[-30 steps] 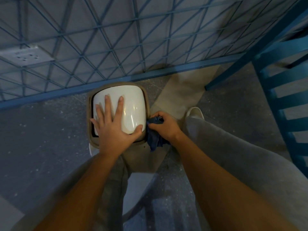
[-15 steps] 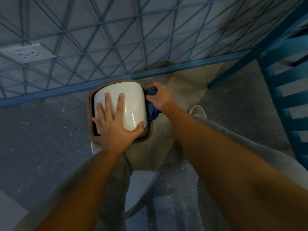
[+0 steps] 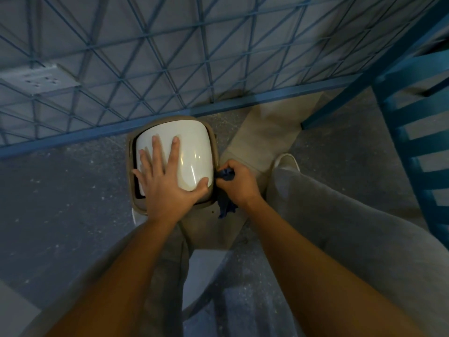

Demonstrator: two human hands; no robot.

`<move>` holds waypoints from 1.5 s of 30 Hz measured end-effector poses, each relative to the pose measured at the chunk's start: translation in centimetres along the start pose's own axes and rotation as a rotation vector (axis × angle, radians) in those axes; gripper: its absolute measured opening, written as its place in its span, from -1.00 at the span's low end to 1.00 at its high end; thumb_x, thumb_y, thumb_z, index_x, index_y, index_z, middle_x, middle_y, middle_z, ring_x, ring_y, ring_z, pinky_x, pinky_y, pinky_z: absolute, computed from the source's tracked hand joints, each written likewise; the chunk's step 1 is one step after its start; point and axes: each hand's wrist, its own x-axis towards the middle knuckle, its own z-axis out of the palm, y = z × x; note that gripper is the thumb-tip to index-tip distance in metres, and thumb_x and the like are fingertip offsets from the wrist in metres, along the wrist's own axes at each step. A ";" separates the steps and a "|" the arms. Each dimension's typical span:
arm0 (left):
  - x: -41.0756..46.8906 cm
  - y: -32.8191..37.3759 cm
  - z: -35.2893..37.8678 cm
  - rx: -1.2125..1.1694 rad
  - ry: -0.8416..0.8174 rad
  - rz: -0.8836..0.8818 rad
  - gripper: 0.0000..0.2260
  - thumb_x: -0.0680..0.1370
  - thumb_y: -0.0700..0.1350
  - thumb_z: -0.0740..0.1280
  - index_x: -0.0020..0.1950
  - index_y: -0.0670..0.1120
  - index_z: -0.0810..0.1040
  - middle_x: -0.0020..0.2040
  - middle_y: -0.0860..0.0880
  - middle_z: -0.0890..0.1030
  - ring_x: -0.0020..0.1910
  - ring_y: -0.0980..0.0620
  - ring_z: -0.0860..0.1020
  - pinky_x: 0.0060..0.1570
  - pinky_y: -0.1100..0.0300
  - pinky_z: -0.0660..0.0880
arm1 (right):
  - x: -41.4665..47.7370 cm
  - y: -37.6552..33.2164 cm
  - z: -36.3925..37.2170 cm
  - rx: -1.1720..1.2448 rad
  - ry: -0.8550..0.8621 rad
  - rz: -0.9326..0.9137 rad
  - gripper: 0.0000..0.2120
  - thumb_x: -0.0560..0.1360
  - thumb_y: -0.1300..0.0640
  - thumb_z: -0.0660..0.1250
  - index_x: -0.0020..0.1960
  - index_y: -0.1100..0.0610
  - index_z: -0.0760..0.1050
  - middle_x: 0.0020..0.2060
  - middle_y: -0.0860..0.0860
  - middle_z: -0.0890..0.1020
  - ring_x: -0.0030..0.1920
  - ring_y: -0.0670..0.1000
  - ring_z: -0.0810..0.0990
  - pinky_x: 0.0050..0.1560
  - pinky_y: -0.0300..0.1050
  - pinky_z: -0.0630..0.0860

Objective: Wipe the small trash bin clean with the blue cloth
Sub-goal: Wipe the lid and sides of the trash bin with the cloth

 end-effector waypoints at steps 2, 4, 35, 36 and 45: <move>0.0 0.0 -0.1 -0.006 -0.004 0.005 -0.13 0.27 0.36 0.15 0.51 0.11 -0.05 0.55 -0.12 -0.07 0.49 -0.29 -0.09 0.35 -0.38 -0.07 | 1.0 -0.7 -0.2 -0.067 -0.003 -0.030 -0.81 0.36 0.34 0.36 -0.24 0.09 0.42 -0.28 0.01 0.52 -0.17 -0.02 0.46 -0.15 -0.25 0.32; 0.0 0.0 -0.1 -0.006 -0.013 0.007 -0.13 0.27 0.36 0.14 0.51 0.11 -0.05 0.55 -0.12 -0.07 0.50 -0.28 -0.09 0.35 -0.37 -0.08 | 2.0 -1.3 -0.3 -0.119 0.014 -0.060 -0.86 0.36 0.33 0.36 -0.11 0.19 0.50 -0.14 0.13 0.59 -0.13 -0.02 0.46 -0.13 -0.28 0.31; 0.1 -0.1 -0.1 -0.003 -0.021 -0.002 -0.12 0.26 0.36 0.14 0.50 0.13 -0.08 0.55 -0.11 -0.08 0.50 -0.28 -0.10 0.34 -0.41 -0.07 | 1.6 -1.6 0.0 -0.140 0.037 -0.003 -0.86 0.39 0.31 0.34 -0.11 0.16 0.44 -0.11 0.16 0.57 -0.12 0.00 0.45 -0.14 -0.25 0.30; 0.1 -0.1 -0.1 -0.005 -0.024 -0.001 -0.12 0.26 0.36 0.14 0.50 0.13 -0.09 0.55 -0.11 -0.08 0.50 -0.28 -0.10 0.34 -0.41 -0.07 | 2.2 -2.0 -0.3 -0.160 0.030 -0.013 -0.85 0.39 0.31 0.35 -0.05 0.19 0.48 -0.05 0.17 0.58 -0.10 0.01 0.46 -0.11 -0.24 0.31; 0.1 -0.1 -0.2 -0.035 -0.033 0.007 -0.12 0.26 0.36 0.14 0.49 0.15 -0.10 0.55 -0.10 -0.10 0.51 -0.24 -0.12 0.35 -0.37 -0.11 | 6.9 -5.1 -1.6 -0.236 0.010 -0.079 -0.79 0.41 0.29 0.34 0.04 0.21 0.47 0.09 0.20 0.58 0.05 0.09 0.52 -0.22 -0.34 0.23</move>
